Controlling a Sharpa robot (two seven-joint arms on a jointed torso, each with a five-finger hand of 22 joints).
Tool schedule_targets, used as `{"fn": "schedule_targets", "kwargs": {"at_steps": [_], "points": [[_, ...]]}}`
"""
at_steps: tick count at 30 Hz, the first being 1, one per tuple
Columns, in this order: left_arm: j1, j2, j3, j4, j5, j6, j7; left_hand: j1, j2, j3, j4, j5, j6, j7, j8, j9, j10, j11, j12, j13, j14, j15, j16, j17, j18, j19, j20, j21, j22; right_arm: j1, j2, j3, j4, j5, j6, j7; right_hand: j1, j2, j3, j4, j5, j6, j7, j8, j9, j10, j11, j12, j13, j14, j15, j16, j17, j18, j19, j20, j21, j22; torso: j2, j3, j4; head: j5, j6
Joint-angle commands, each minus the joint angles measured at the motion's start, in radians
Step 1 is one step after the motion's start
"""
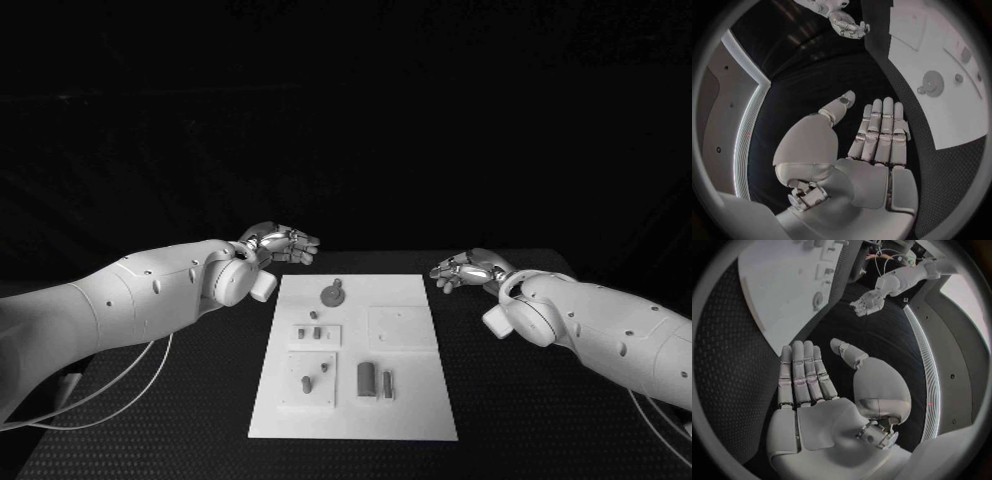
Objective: Assemble the parts on the task board
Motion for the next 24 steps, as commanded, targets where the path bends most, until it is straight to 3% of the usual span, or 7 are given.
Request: {"fn": "schedule_targets", "kwargs": {"at_steps": [1, 17, 18, 20, 21, 22, 24], "points": [[-0.001, 0.013, 0.001, -0.014, 0.029, 0.03, 0.032, -0.005, 0.005, 0.004, 0.001, 0.003, -0.004, -0.005, 0.004, -0.001, -0.007, -0.003, -0.004, -0.003, -0.023, 0.003, -0.025, -0.008, -0.007, -0.014, 0.001, -0.002, -0.012, -0.01, 0.015, 0.012, -0.061, 0.154, 0.07, 0.109, 0.011, 0.017, 0.002, -0.003, -0.001, -0.027, 0.001, -0.007, -0.017, 0.017, 0.031, -0.124, -0.123, 0.011, 0.04, -0.158, -0.068, -0.02, -0.06, 0.018, -0.066, -0.03, -0.013, -0.0026, -0.0124, 0.013, 0.038], [-0.041, 0.061, 0.001, -0.095, 0.039, 0.116, 0.063, -0.017, 0.01, 0.0, 0.006, -0.017, -0.023, -0.026, 0.001, -0.008, -0.054, -0.02, -0.007, -0.029, -0.069, 0.009, -0.088, -0.037, -0.007, -0.019, 0.006, -0.002, -0.058, -0.04, 0.038, 0.044, -0.128, 0.19, 0.084, 0.139, 0.021, 0.02, -0.041, 0.028, 0.0, -0.088, 0.0, 0.006, -0.093, 0.058, 0.042, -0.354, -0.389, -0.002, 0.068, -0.439, -0.173, -0.022, -0.079, 0.051, -0.244, -0.131, -0.037, 0.0101, -0.0205, 0.06, 0.107], [-0.035, 0.056, 0.0, -0.091, 0.028, 0.064, 0.034, -0.325, 0.085, -0.535, 0.239, -0.086, -0.857, -0.173, -0.301, -0.469, -0.369, -0.137, -0.073, -0.203, -0.922, -0.112, -0.358, -0.681, -0.007, -0.778, -0.028, -0.066, -0.385, -0.04, 0.036, 0.044, -0.125, 0.166, 0.062, 0.105, -0.922, 0.078, -0.658, 0.227, -0.286, -0.867, -0.178, -0.168, -0.692, -0.862, -0.117, -0.614, -0.579, -0.761, -0.092, -0.921, -0.548, -0.185, -0.599, -0.169, -0.53, -0.433, -0.031, 0.004, -0.0203, 0.053, 0.103], [-0.036, 0.054, 0.002, -0.086, 0.029, 0.059, 0.037, -1.062, 0.085, -0.535, 0.239, -0.086, -0.857, -0.173, -0.301, -0.469, -0.409, -0.137, -0.073, -0.203, -0.922, -0.112, -0.358, -0.681, -0.007, -0.778, -0.028, -0.066, -0.422, -0.04, 0.034, 0.044, -0.119, 0.169, 0.057, 0.107, -0.922, 0.078, -0.658, 0.227, -0.286, -0.867, -0.178, -0.168, -0.692, -0.862, -0.117, -0.614, -0.579, -0.761, -0.092, -0.921, -0.548, -0.185, -0.599, -0.169, -0.53, -1.139, -0.032, 0.0035, -0.0185, 0.05, 0.103], [-0.037, 0.053, 0.003, -0.081, 0.03, 0.053, 0.04, -1.062, 0.085, -0.535, 0.239, -0.086, -0.857, -0.173, -0.301, -0.469, -1.122, -0.137, -0.073, -0.203, -0.922, -0.112, -0.358, -0.681, -0.007, -0.778, -0.028, -0.066, -0.448, -0.041, 0.032, 0.045, -0.113, 0.171, 0.051, 0.109, -0.922, 0.078, -0.658, 0.227, -0.286, -0.867, -0.178, -0.168, -0.692, -0.862, -0.117, -0.614, -0.579, -0.761, -0.092, -0.921, -0.548, -0.185, -0.599, -0.169, -0.53, -1.139, -0.032, 0.003, -0.0165, 0.047, 0.102], [-0.039, 0.051, 0.005, -0.073, 0.031, 0.045, 0.044, -1.062, 0.085, -0.535, 0.239, -0.086, -0.857, -0.173, -0.301, -0.469, -1.122, -0.137, -0.073, -0.203, -0.922, -0.112, -0.358, -0.681, -0.007, -0.778, -0.028, -0.066, -1.149, -0.041, 0.029, 0.046, -0.105, 0.175, 0.044, 0.112, -0.922, 0.078, -0.658, 0.227, -0.286, -0.867, -0.178, -0.168, -0.692, -0.862, -0.117, -0.614, -0.579, -0.761, -0.092, -0.921, -0.548, -0.185, -0.599, -0.169, -0.53, -1.139, -0.033, 0.0023, -0.014, 0.043, 0.102], [-0.045, 0.045, 0.011, -0.047, 0.035, 0.016, 0.057, -1.062, 0.085, -0.535, 0.239, -0.086, -0.857, -0.173, -0.301, -0.469, -1.122, -0.137, -0.073, -0.203, -0.922, -0.112, -0.358, -0.681, -0.007, -0.778, -0.028, -0.066, -1.149, -0.044, 0.019, 0.049, -0.077, 0.188, 0.018, 0.121, -0.922, 0.078, -0.658, 0.227, -0.286, -0.867, -0.178, -0.168, -0.692, -0.862, -0.117, -0.614, -0.579, -0.761, -0.092, -0.921, -0.548, -0.185, -0.599, -0.169, -0.53, -1.139, -0.036, -0.0002, -0.0048, 0.029, 0.099]]}}
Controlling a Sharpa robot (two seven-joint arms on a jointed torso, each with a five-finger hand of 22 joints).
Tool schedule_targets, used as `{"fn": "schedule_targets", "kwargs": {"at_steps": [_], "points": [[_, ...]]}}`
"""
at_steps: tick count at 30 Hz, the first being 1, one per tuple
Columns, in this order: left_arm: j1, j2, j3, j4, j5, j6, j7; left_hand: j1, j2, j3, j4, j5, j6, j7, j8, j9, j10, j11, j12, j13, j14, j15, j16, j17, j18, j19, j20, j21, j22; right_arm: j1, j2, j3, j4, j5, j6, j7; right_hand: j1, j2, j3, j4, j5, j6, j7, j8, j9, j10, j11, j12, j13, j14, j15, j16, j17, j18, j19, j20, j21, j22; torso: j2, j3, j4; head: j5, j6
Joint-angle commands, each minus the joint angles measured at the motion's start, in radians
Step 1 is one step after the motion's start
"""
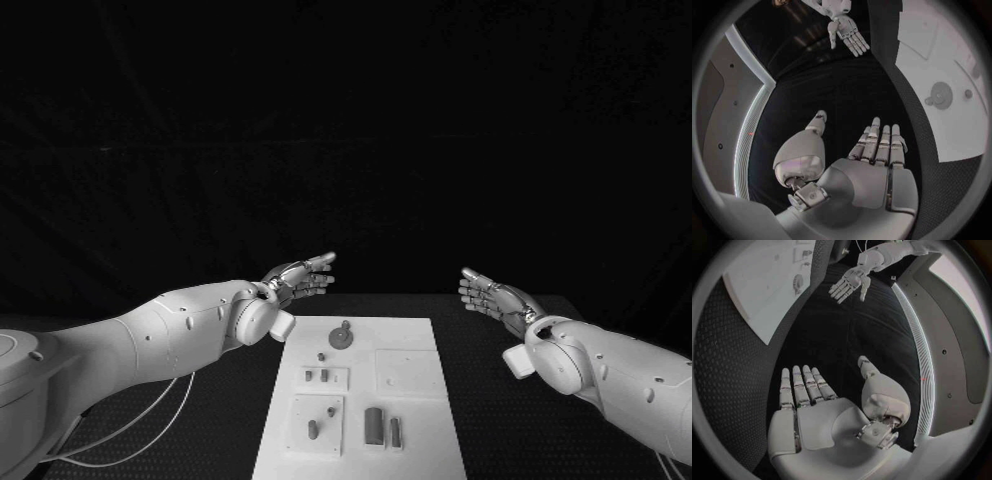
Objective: Assemble the parts on the task board
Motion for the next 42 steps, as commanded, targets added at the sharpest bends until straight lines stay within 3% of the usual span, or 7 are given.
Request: {"fn": "schedule_targets", "kwargs": {"at_steps": [1, 6, 10, 15, 19, 26, 42], "points": [[-0.009, -0.007, 0.007, 0.039, 0.01, -0.058, 0.032, -0.583, 0.032, -0.227, 0.099, -0.029, -0.355, -0.062, -0.129, -0.196, -0.669, -0.05, -0.028, -0.074, -0.363, -0.051, -0.115, -0.274, -0.007, -0.323, -0.015, -0.027, -0.72, -0.004, -0.012, 0.004, 0.041, 0.025, -0.05, 0.022, -0.401, 0.024, -0.262, 0.084, -0.122, -0.332, -0.077, -0.074, -0.255, -0.391, -0.068, -0.11, -0.081, -0.323, -0.068, -0.205, -0.159, -0.07, -0.221, -0.094, -0.122, -0.505, -0.005, -0.0051, 0.0177, -0.026, -0.004], [-0.032, -0.031, 0.03, 0.138, 0.026, -0.167, 0.083, -0.583, 0.032, -0.227, 0.099, -0.029, -0.355, -0.062, -0.129, -0.196, -0.669, -0.05, -0.028, -0.074, -0.363, -0.051, -0.115, -0.274, -0.007, -0.323, -0.015, -0.027, -0.72, -0.014, -0.05, 0.015, 0.15, 0.073, -0.149, 0.059, -0.401, 0.024, -0.262, 0.084, -0.122, -0.332, -0.077, -0.074, -0.255, -0.391, -0.068, -0.11, -0.081, -0.323, -0.068, -0.205, -0.159, -0.07, -0.221, -0.094, -0.122, -0.505, -0.015, -0.0146, 0.0524, -0.08, -0.012], [-0.06, -0.061, 0.059, 0.263, 0.047, -0.305, 0.148, -0.583, 0.032, -0.227, 0.099, -0.029, -0.355, -0.062, -0.129, -0.196, -0.669, -0.05, -0.028, -0.074, -0.363, -0.051, -0.115, -0.274, -0.007, -0.323, -0.015, -0.027, -0.72, -0.026, -0.098, 0.029, 0.288, 0.134, -0.275, 0.104, -0.401, 0.024, -0.262, 0.084, -0.122, -0.332, -0.077, -0.074, -0.255, -0.391, -0.068, -0.11, -0.081, -0.323, -0.068, -0.205, -0.159, -0.07, -0.221, -0.094, -0.122, -0.505, -0.024, -0.0226, 0.0821, -0.126, -0.019], [-0.093, -0.096, 0.093, 0.408, 0.07, -0.463, 0.223, -0.583, 0.032, -0.227, 0.099, -0.029, -0.355, -0.062, -0.129, -0.196, -0.669, -0.05, -0.028, -0.074, -0.363, -0.051, -0.115, -0.274, -0.007, -0.323, -0.015, -0.027, -0.72, -0.041, -0.154, 0.046, 0.446, 0.205, -0.419, 0.157, -0.401, 0.024, -0.262, 0.084, -0.122, -0.332, -0.077, -0.074, -0.255, -0.391, -0.068, -0.11, -0.081, -0.323, -0.068, -0.205, -0.159, -0.07, -0.221, -0.094, -0.122, -0.505, -0.029, -0.0273, 0.0993, -0.153, -0.023], [-0.118, -0.123, 0.118, 0.518, 0.089, -0.583, 0.28, -0.583, 0.032, -0.227, 0.099, -0.029, -0.355, -0.062, -0.129, -0.196, -0.669, -0.05, -0.028, -0.074, -0.363, -0.051, -0.115, -0.274, -0.007, -0.323, -0.015, -0.027, -0.72, -0.053, -0.203, 0.06, 0.585, 0.266, -0.546, 0.204, -0.401, 0.024, -0.262, 0.084, -0.122, -0.332, -0.077, -0.074, -0.255, -0.391, -0.068, -0.11, -0.081, -0.323, -0.068, -0.205, -0.159, -0.07, -0.221, -0.094, -0.122, -0.505, -0.03, -0.028, 0.1019, -0.158, -0.023], [-0.141, -0.147, 0.141, 0.616, 0.105, -0.691, 0.331, -0.583, 0.032, -0.227, 0.099, -0.029, -0.355, -0.062, -0.129, -0.196, -0.669, -0.05, -0.028, -0.074, -0.363, -0.051, -0.115, -0.274, -0.007, -0.323, -0.015, -0.027, -0.72, -0.067, -0.255, 0.075, 0.733, 0.332, -0.681, 0.253, -0.401, 0.024, -0.262, 0.084, -0.122, -0.332, -0.077, -0.074, -0.255, -0.391, -0.068, -0.11, -0.081, -0.323, -0.068, -0.205, -0.159, -0.07, -0.221, -0.094, -0.122, -0.505, -0.03, -0.028, 0.1019, -0.158, -0.023], [-0.143, -0.149, 0.144, 0.627, 0.107, -0.704, 0.337, -0.583, 0.032, -0.227, 0.099, -0.029, -0.355, -0.062, -0.129, -0.196, -0.669, -0.05, -0.028, -0.074, -0.363, -0.051, -0.115, -0.274, -0.007, -0.323, -0.015, -0.027, -0.72, -0.07, -0.268, 0.079, 0.771, 0.349, -0.716, 0.266, -0.401, 0.024, -0.262, 0.084, -0.122, -0.332, -0.077, -0.074, -0.255, -0.391, -0.068, -0.11, -0.081, -0.323, -0.068, -0.205, -0.159, -0.07, -0.221, -0.094, -0.122, -0.505, -0.03, -0.028, 0.1019, -0.158, -0.023]]}}
